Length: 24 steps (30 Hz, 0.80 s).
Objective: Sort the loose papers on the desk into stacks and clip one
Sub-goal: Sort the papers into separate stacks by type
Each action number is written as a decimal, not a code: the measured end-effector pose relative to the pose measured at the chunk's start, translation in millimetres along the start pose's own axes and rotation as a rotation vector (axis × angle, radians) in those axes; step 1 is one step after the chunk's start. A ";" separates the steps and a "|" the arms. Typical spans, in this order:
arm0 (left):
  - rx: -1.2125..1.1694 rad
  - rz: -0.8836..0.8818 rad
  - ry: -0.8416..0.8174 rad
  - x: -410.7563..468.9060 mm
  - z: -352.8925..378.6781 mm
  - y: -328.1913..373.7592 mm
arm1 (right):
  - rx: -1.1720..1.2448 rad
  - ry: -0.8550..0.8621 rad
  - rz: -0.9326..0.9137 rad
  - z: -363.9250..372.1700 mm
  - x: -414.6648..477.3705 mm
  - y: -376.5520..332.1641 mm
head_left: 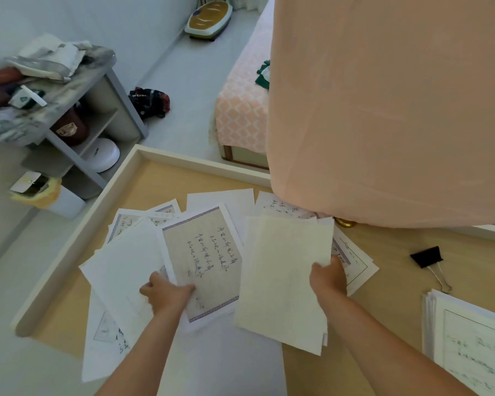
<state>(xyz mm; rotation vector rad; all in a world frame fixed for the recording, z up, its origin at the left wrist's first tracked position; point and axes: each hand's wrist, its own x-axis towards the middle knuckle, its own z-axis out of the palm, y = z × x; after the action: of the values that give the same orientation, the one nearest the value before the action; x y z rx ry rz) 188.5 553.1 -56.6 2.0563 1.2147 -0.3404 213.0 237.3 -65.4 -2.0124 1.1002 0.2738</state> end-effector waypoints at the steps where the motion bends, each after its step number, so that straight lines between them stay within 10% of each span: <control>1: -0.081 0.007 -0.033 4.1 -0.8 -1.1 | 0.008 0.005 0.011 1.4 -1.4 0.4; 17: -1.071 -0.069 -0.936 -7.1 -43.3 1.1 | 0.098 -0.045 -0.056 -57.2 5.9 47.7; 21: -0.839 0.024 -1.102 -44.9 -10.3 21.7 | 0.138 -0.116 -0.072 -68.1 -1.5 60.5; 24: -0.234 0.199 -0.896 -72.7 27.7 28.0 | 0.152 -0.161 -0.056 -75.4 -7.5 68.1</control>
<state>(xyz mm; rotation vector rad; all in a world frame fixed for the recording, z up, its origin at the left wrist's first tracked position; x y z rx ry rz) 177.6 477.8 -24.2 1.5085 0.4668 -0.8582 141.8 166.1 -49.8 -1.8496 0.9340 0.3086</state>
